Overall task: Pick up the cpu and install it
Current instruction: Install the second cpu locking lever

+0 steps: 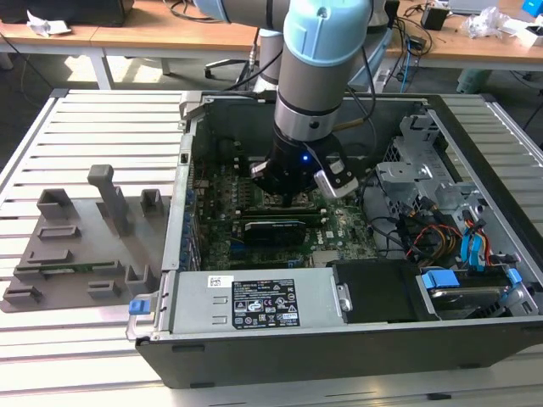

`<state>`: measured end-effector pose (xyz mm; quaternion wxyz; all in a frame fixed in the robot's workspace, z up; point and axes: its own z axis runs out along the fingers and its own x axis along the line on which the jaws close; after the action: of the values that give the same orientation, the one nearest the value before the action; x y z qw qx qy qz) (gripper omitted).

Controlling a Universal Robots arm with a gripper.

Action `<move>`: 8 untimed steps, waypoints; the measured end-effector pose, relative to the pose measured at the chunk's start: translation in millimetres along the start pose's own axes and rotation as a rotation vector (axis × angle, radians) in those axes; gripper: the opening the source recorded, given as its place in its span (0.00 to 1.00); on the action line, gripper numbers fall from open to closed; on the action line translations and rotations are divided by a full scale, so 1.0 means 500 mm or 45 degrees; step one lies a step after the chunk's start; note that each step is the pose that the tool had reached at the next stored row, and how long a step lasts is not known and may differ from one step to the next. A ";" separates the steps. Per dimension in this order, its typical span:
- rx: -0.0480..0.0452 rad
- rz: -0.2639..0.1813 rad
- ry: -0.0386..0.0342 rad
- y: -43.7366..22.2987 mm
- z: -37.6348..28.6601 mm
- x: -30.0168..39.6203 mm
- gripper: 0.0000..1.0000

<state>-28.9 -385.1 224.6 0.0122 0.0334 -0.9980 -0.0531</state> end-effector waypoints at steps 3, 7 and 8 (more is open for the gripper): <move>0.000 0.000 0.0000 0.001 0.006 0.005 0.11; 0.000 0.000 0.0000 0.005 0.018 0.025 0.11; 0.000 0.000 0.0000 0.005 0.019 0.028 0.11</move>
<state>-43.4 -382.3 215.5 0.0122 0.0334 -0.9980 -0.0531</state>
